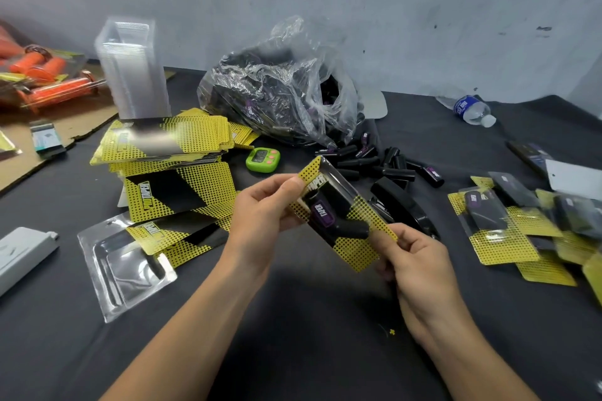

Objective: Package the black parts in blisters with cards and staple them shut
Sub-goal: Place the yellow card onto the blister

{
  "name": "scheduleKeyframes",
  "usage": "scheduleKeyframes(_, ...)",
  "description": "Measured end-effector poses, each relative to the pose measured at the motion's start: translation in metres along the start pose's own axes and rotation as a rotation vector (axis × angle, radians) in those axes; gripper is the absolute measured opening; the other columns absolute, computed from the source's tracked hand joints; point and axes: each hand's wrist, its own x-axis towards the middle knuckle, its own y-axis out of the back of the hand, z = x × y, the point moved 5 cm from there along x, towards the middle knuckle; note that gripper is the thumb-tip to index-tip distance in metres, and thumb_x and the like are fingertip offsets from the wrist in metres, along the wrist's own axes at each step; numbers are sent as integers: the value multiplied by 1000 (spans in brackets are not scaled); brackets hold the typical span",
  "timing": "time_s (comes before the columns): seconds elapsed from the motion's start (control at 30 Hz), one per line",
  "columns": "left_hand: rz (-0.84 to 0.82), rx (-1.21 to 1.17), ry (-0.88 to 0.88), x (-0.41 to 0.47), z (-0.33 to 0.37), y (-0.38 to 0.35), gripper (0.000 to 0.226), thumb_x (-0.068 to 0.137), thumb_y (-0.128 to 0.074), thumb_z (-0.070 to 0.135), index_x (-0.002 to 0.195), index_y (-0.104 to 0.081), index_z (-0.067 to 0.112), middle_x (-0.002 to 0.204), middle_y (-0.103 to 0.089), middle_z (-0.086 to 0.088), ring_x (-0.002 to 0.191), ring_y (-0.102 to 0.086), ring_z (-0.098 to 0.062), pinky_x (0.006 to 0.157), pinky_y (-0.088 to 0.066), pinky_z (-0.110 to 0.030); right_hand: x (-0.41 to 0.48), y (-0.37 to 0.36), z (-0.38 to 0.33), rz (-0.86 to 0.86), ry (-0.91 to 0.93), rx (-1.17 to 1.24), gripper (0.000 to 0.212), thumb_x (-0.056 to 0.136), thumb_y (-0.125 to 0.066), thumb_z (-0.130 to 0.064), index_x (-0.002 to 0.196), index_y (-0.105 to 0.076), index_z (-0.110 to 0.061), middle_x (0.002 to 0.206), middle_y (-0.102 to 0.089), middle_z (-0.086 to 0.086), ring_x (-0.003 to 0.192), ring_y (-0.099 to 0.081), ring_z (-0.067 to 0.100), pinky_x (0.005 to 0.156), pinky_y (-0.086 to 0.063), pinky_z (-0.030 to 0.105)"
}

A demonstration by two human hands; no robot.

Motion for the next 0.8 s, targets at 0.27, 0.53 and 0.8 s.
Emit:
scheduleKeyframes(0.27, 38, 103, 194, 4, -12, 5, 41, 90, -53, -7, 73, -81, 17, 82, -78, -7, 71, -71, -15, 67, -60, -25, -1, 13, -17, 80, 286, -161, 15, 95, -69, -14, 90, -79, -25, 77, -71, 2, 73, -63, 9, 69, -53, 24)
scheduleKeyframes(0.53, 99, 1209, -35, 2, -11, 14, 27, 75, -66, 7, 72, -71, 33, 67, -64, 13, 79, -64, -21, 65, -45, -30, 7, 10, -8, 67, 329, -558, 19, 96, -71, -21, 85, -68, -35, 74, -67, -7, 70, -59, 12, 58, -43, 22)
scheduleKeyframes(0.8, 100, 1119, -86, 8, -13, 18, 21, 85, -73, 16, 71, -72, 32, 71, -71, 11, 76, -66, -16, 60, -46, -26, 14, 7, -8, 57, 326, -517, 20, 98, -67, -19, 84, -66, -32, 74, -66, -3, 67, -58, 12, 61, -45, 26)
